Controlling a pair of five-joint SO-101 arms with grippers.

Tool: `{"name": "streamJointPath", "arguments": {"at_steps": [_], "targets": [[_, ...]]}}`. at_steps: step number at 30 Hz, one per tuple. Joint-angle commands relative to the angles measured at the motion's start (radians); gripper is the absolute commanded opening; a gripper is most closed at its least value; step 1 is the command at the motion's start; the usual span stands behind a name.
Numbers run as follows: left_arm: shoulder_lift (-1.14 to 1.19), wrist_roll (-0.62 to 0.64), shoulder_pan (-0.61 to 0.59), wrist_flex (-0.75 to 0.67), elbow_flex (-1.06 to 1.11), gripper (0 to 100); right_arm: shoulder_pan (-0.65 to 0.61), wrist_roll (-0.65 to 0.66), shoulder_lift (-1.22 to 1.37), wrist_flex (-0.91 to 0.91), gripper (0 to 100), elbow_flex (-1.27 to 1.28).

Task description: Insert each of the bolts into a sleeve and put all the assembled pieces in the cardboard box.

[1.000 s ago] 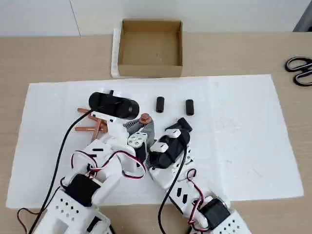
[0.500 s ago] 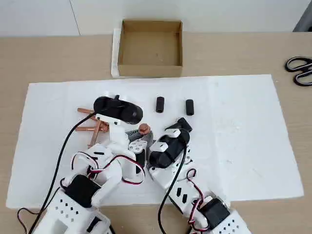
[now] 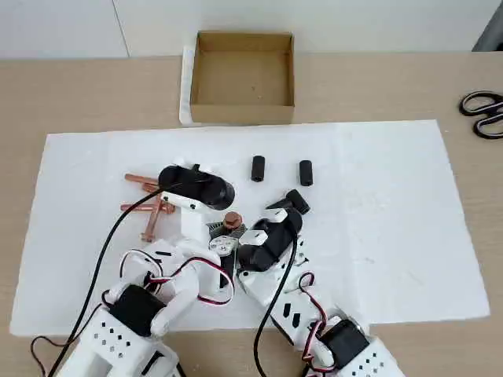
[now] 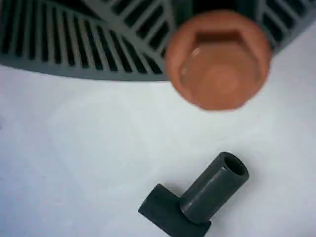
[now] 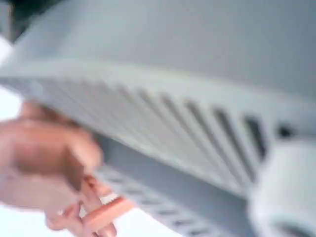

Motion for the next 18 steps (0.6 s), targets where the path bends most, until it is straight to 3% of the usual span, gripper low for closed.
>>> {"name": "streamJointPath", "arguments": {"at_steps": [1,4,7,18], "targets": [[0.000,0.003,-0.008,0.005,0.010,8,0.025,-0.006,-0.024,-0.025,0.3,-0.020],[0.000,0.017,-0.008,0.005,0.007,23,0.025,-0.006,-0.024,-0.025,0.3,-0.018],[0.000,0.043,-0.008,0.005,0.004,32,0.025,-0.006,-0.024,-0.025,0.3,-0.017],[0.000,0.048,-0.061,0.133,-0.222,32,0.047,-0.006,-0.024,-0.025,0.3,-0.014]]}}
